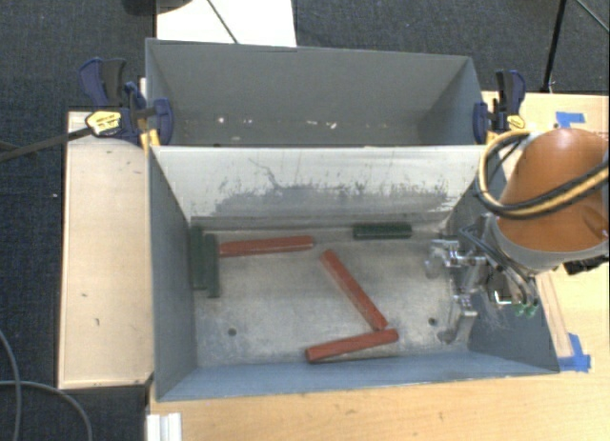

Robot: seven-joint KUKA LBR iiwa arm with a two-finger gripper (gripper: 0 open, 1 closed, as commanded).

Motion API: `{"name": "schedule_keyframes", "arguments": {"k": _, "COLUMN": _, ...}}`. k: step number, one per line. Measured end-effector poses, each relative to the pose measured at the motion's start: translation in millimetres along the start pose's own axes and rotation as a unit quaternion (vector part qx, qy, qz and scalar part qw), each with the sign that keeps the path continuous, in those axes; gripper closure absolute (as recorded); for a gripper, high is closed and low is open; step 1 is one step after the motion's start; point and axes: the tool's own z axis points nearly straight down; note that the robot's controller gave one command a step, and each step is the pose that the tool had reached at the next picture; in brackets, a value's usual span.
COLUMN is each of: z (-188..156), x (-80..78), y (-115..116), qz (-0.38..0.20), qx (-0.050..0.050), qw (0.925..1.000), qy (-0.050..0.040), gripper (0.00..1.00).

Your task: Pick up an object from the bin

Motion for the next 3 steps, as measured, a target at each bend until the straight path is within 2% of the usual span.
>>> {"name": "schedule_keyframes", "arguments": {"k": 1, "z": -4, "x": -1.9, "y": 0, "qz": -0.002, "qx": 0.000, "qw": 1.0000, "qy": -0.0041, "gripper": 0.00}}
{"name": "schedule_keyframes", "arguments": {"k": 2, "z": 45, "x": -4.0, "y": 34, "qz": -0.094, "qx": 0.002, "qw": 0.9956, "qy": -0.0077, "gripper": 0.00}}
{"name": "schedule_keyframes", "arguments": {"k": 3, "z": 57, "x": 3.3, "y": 74, "qz": -0.080, "qx": 0.000, "qw": 0.9968, "qy": -0.0034, "gripper": 0.00}}
